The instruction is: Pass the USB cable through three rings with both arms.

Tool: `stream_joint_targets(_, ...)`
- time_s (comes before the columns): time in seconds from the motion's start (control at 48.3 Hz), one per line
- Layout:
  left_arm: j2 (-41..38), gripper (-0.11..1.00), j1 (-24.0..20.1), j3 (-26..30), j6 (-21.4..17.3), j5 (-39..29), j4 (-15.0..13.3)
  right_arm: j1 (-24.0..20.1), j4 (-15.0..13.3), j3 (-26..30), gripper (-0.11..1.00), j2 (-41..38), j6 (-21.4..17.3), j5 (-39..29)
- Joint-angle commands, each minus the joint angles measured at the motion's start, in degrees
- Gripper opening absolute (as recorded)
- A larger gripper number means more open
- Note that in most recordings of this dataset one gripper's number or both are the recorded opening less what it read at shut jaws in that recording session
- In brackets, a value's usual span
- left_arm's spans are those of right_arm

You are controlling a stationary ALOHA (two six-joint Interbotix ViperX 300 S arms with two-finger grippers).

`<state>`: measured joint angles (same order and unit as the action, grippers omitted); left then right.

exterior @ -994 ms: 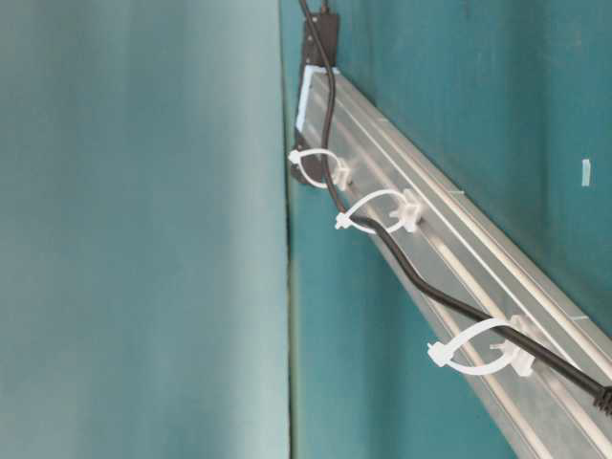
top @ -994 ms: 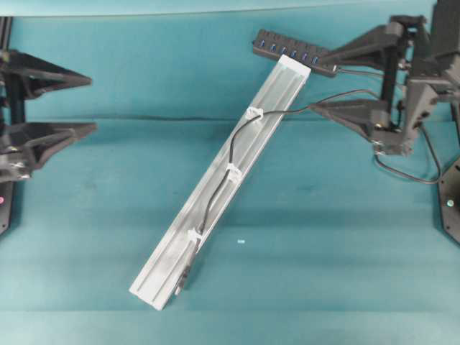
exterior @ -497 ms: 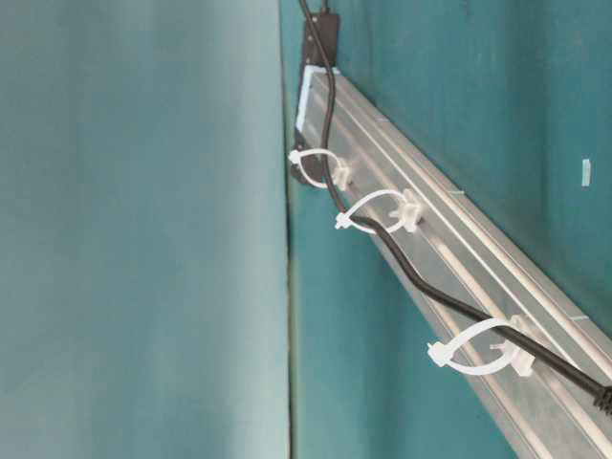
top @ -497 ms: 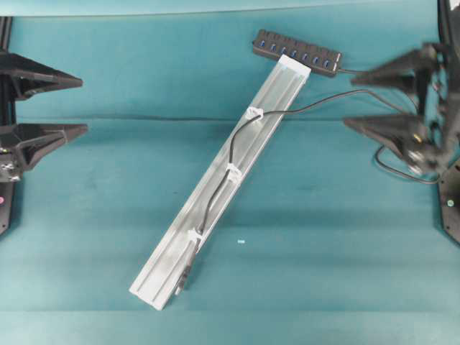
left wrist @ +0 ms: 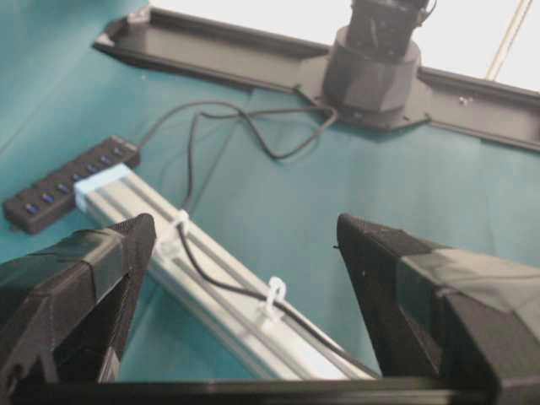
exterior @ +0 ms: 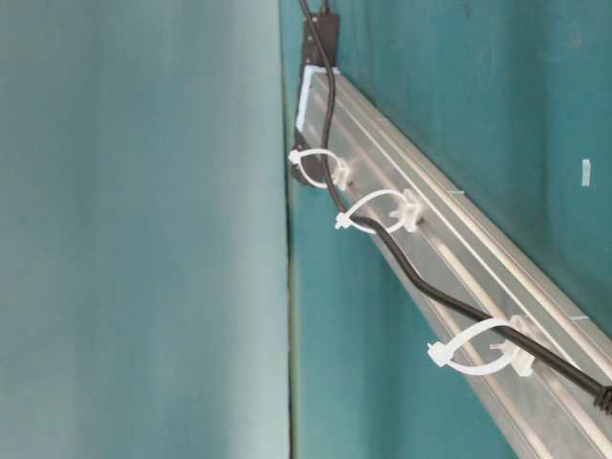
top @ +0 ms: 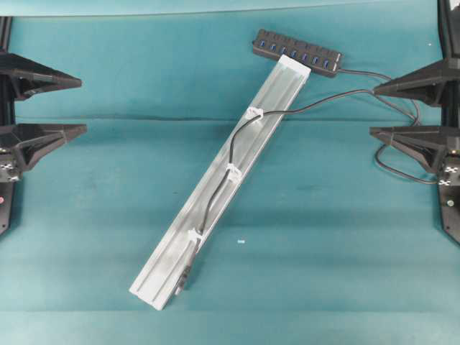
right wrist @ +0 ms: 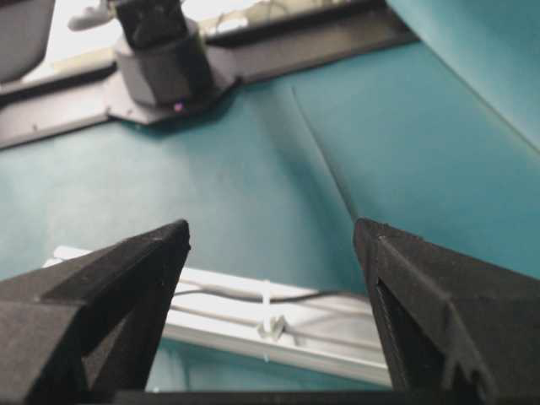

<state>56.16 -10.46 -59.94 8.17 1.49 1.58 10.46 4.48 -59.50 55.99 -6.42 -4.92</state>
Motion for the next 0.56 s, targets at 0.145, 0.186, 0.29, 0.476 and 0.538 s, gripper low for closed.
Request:
stream_joint_targets(0.145, -0.09, 0.94, -0.18, 1.23, -0.53, 0.26, 0.18, 0.35, -0.09, -0.97, 0.85, -1.32, -0.88, 0.79)
stream_joint_targets(0.186, -0.09, 0.94, -0.18, 1.05, -0.62, 0.26, 0.18, 0.97, -0.09, -1.58, 0.85, -1.14, -0.97, 0.88)
stream_joint_targets(0.29, -0.35, 0.94, -0.18, 0.09, -0.53, 0.26, 0.18, 1.32, -0.09, -2.72, 0.85, -0.62, -0.97, 0.79)
stream_joint_targets(0.476, -0.09, 0.94, 0.44, -0.88, -0.7, -2.02, 0.18, 1.49, -0.09, -3.78, 0.85, 1.58, -0.88, -2.02)
stream_joint_targets(0.538, 0.26, 0.94, 0.44, -1.14, -0.79, -2.29, 0.18, 1.85, -0.09, -4.39, 0.85, 2.72, -1.05, -4.13)
